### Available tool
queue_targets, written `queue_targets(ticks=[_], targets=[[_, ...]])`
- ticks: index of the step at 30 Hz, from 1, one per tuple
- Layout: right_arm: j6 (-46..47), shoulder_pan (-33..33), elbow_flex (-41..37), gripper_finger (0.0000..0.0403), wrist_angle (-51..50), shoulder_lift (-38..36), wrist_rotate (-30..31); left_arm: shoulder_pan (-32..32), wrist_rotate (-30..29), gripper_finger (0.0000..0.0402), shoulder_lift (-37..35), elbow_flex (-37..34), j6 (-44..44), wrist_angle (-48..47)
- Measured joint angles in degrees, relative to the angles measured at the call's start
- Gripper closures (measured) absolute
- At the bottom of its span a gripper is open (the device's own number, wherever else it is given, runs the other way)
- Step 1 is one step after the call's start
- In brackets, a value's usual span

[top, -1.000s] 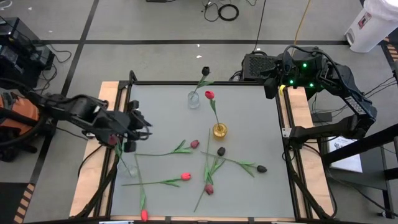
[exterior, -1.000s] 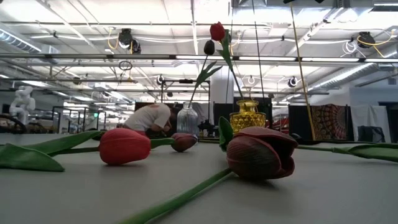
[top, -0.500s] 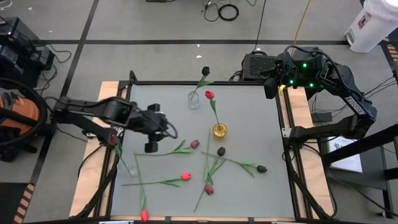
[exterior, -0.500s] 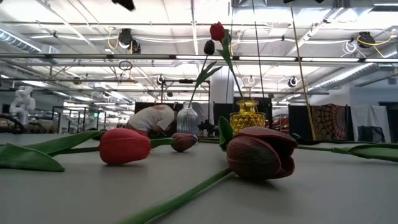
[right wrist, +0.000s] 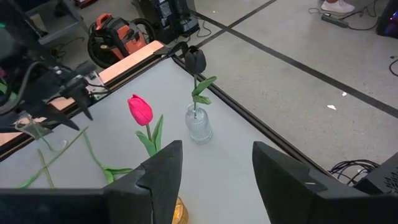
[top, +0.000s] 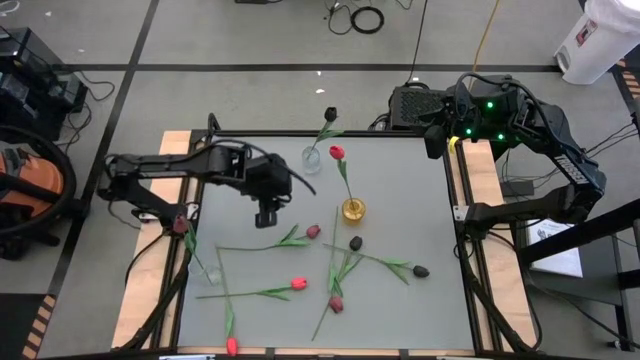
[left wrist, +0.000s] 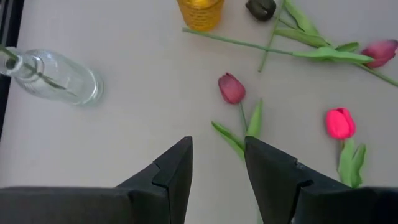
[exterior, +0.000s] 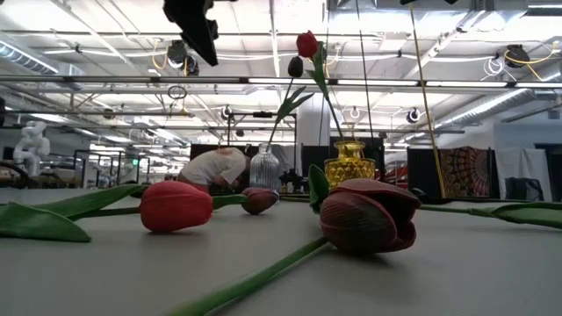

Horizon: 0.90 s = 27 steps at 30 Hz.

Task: Sort flowers into vase by color
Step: Put the left red tulip into the bottom transparent vase

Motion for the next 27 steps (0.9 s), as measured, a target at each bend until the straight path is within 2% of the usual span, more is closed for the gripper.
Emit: queue_targets(ticks=[6, 11, 20, 27], targets=[[-0.01, -0.01, 0.00, 0.0215, -0.01, 0.00, 0.02, 3.46, 3.07, 0.0249, 1.10, -0.86, 2.79, 2.00], [-0.01, 0.00, 0.01, 0.0215, -0.01, 0.00, 0.01, 4.51, 5.13, 0.0249, 1.19, -5.14, 2.04, 3.47], [-0.01, 0.00, 0.01, 0.0215, -0.02, 0.00, 0.02, 3.17, 8.15, 0.0249, 1.23, -15.90, -6.75, 7.65], [-0.01, 0.00, 0.01, 0.0215, 0.00, 0.00, 0.02, 0.35, 8.43, 0.0249, 1.23, -20.61, -11.80, 15.38]])
